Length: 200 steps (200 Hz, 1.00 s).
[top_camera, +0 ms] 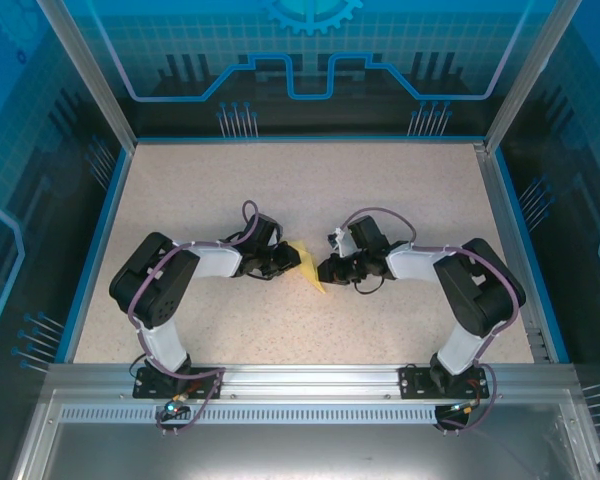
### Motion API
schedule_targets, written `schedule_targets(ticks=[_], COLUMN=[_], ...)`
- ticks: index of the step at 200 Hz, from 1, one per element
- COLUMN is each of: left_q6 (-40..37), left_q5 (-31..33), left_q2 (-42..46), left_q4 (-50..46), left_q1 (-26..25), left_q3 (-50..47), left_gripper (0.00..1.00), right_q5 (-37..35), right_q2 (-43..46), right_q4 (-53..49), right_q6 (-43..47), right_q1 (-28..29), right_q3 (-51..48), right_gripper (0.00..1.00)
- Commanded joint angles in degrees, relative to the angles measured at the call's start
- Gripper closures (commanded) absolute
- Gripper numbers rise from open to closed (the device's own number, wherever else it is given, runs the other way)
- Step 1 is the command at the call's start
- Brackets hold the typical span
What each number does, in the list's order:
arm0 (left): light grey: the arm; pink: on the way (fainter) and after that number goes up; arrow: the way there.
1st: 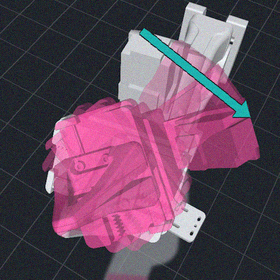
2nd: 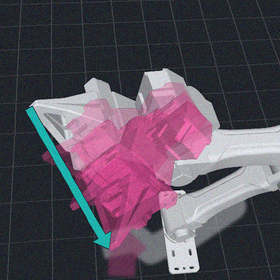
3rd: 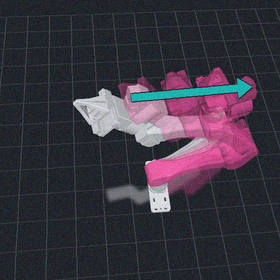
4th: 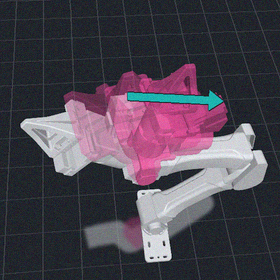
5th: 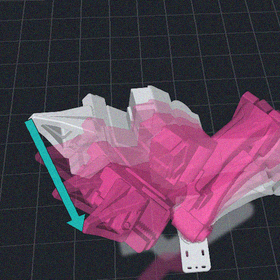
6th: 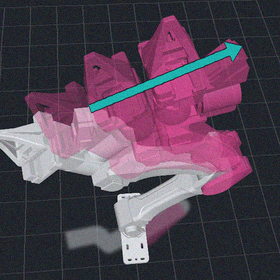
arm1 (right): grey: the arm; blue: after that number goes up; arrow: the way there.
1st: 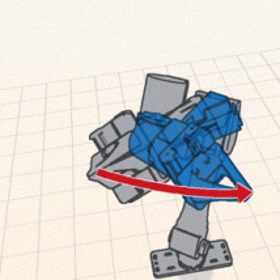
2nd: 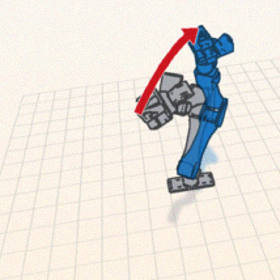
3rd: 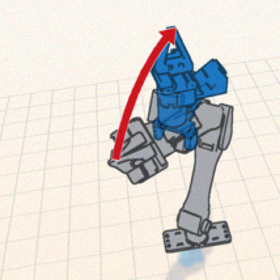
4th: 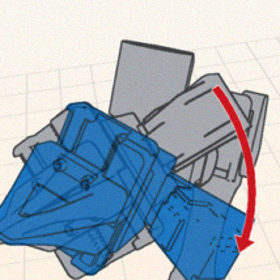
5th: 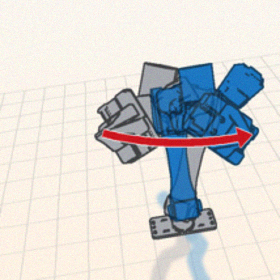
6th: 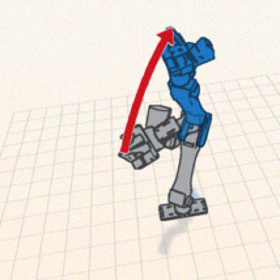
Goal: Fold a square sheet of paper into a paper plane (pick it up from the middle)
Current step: Fold the wing for the fifth time at the center of the table.
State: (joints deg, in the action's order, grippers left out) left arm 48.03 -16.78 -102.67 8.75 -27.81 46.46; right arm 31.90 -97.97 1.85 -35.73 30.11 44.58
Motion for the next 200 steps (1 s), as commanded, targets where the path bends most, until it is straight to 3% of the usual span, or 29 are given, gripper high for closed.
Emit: schedule_targets(ticks=[1, 111, 150, 200], left_q6=[-0.3, 0.2, -0.1, -0.7], left_q5=[1.9, 2.5, 2.5, 2.4], left_q2=[-1.4, -2.1, -2.5, -2.6], left_q4=[-4.3, -4.9, -6.4, -8.1], left_q1=[-0.4, -0.4, -0.5, -0.5], left_q3=[0.3, 0.8, 1.6, 2.5], left_gripper=[0.79, 0.79, 0.79, 0.79], right_q5=[0.4, -0.9, -3.3, -21.9], right_q2=[-1.4, -5.1, 0.0, 12.0], right_q4=[-2.1, -2.7, -3.8, -15.1], right_q6=[1.4, 1.2, 0.9, 4.3], right_q1=[0.8, 1.3, 1.4, 8.0], right_q3=[-0.7, -1.7, -1.3, 2.4], right_gripper=[0.89, 0.93, 0.91, 0.82])
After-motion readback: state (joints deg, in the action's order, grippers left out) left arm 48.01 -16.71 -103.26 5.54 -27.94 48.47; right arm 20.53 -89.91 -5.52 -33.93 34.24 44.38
